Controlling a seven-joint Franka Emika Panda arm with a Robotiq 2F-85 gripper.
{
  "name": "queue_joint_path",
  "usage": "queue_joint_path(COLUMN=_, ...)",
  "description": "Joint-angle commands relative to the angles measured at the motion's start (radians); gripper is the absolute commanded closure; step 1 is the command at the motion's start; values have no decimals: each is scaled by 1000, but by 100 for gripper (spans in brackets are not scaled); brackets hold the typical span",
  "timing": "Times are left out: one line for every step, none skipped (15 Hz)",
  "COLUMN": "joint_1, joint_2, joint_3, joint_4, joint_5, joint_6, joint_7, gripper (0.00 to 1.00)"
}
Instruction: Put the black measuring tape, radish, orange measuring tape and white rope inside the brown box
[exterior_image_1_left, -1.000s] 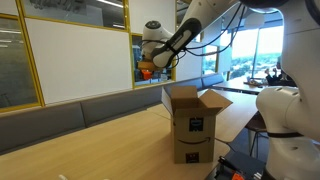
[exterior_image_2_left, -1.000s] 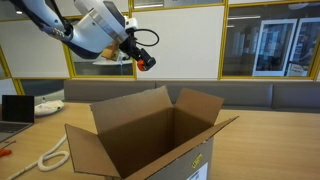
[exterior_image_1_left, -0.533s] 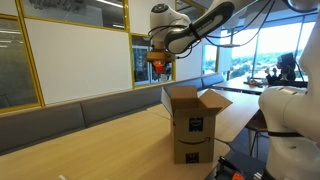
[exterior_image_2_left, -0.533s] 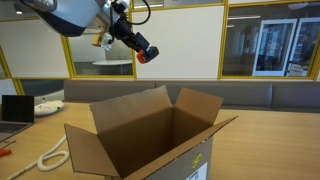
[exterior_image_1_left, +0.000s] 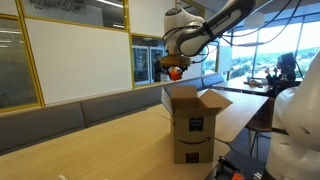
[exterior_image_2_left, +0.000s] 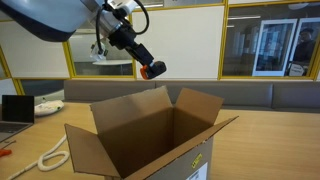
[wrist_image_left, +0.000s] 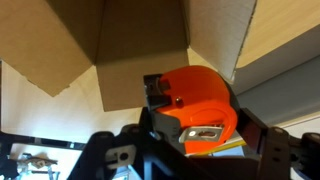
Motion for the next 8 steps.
queue_joint_path(joint_1=-161, joint_2=-2, joint_3=77, joint_4=-45, joint_5=100, joint_6=71, joint_7=-60, gripper=40)
queue_joint_path(joint_1=-191, joint_2=12, joint_3=85, joint_4=-53, joint_5=126, joint_6=86, joint_7=-72, gripper=40)
queue_joint_path(joint_1=-217, joint_2=27, joint_3=91, joint_4=-61, joint_5=150, joint_6=99, joint_7=-87, gripper=40)
queue_joint_path(joint_1=-239, joint_2=45, joint_3=95, joint_4=-65, joint_5=180, joint_6=112, joint_7=-103, gripper=40)
queue_joint_path(joint_1=-260, joint_2=61, joint_3=102, joint_4=-70, joint_5=201, joint_6=122, joint_7=-115, gripper=40)
queue_joint_path(joint_1=-278, joint_2=80, joint_3=107, joint_4=-72, joint_5=224, joint_6=132, joint_7=-129, gripper=40)
queue_joint_path(joint_1=-293, joint_2=98, joint_3=113, joint_4=-75, joint_5=244, joint_6=139, joint_7=-138, gripper=40)
queue_joint_path(joint_1=-305, joint_2=118, joint_3=118, joint_4=-76, joint_5=261, joint_6=145, joint_7=-147, gripper=40)
